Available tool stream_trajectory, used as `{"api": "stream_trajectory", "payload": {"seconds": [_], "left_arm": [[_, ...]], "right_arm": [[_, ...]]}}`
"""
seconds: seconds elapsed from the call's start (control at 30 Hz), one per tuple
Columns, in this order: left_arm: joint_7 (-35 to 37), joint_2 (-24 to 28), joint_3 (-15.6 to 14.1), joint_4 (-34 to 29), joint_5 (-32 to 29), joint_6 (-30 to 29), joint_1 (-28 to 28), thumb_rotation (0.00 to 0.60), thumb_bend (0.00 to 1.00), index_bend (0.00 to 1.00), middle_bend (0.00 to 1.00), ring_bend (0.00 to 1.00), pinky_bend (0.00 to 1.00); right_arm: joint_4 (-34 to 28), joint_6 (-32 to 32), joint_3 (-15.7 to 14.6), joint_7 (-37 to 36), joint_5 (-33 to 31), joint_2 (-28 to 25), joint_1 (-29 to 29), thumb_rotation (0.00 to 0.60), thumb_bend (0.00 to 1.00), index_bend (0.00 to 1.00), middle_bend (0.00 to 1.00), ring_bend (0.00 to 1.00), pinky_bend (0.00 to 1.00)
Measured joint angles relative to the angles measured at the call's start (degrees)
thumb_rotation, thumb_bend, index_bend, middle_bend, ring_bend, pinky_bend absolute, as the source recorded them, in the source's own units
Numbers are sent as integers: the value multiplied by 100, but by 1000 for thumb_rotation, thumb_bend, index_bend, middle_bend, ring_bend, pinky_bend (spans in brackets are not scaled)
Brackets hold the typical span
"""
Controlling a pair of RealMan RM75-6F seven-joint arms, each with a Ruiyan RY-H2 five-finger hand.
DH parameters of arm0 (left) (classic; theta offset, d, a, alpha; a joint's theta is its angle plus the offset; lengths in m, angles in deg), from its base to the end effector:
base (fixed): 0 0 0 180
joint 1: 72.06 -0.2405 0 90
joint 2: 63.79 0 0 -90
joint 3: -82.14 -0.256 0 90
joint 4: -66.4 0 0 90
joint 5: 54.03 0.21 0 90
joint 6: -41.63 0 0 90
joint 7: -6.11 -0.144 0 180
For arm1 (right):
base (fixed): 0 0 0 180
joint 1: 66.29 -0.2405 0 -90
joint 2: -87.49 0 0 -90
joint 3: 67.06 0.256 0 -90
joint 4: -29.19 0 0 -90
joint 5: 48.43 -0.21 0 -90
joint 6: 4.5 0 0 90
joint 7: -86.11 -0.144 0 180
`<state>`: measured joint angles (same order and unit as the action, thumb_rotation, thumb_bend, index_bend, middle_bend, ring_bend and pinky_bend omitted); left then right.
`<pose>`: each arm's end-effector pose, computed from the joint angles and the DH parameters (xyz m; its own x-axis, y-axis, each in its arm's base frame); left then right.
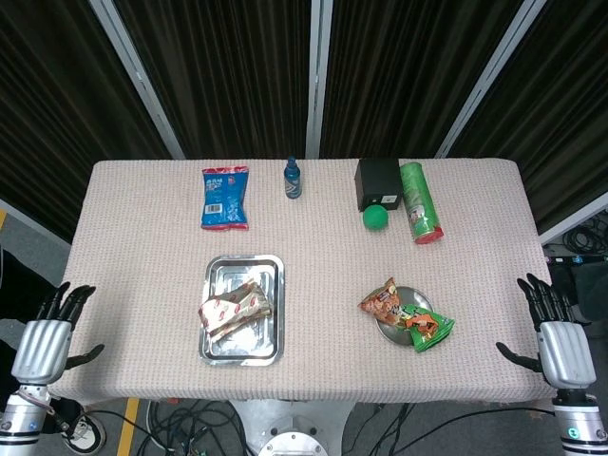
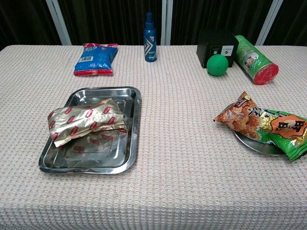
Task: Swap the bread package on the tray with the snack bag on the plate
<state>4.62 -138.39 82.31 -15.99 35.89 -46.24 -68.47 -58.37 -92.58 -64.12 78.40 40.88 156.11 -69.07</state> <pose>-0.3214 0.1650 0.1108 0.4157 0.0082 0.9094 0.9082 -0.0561 -0.4147 -0.3160 -0.1703 0.1451 0.2757 0.0329 0.9607 -0.9603 -0.0349 0.2768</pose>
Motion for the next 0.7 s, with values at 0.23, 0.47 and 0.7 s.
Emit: {"api": "stream_trajectory", "payload": {"seconds": [0.23, 0.47, 0.7], "left_arm": [[-17, -28, -15, -49, 66, 29, 48, 600, 53, 105, 134, 44, 132], [-90, -15, 27, -409, 366, 282, 409, 600, 30, 105, 135, 44, 132], [-280, -195, 58, -905, 487, 979, 902, 600, 11, 100, 123, 44, 120]], "right_arm": [[77, 49, -5, -92, -32, 46, -13, 600, 0, 0, 0, 0, 0], [59, -6, 74, -172, -93, -23, -12, 600, 0, 0, 0, 0, 0], [86, -35, 82, -220, -149, -93, 28, 600, 0, 0, 0, 0, 0]]}}
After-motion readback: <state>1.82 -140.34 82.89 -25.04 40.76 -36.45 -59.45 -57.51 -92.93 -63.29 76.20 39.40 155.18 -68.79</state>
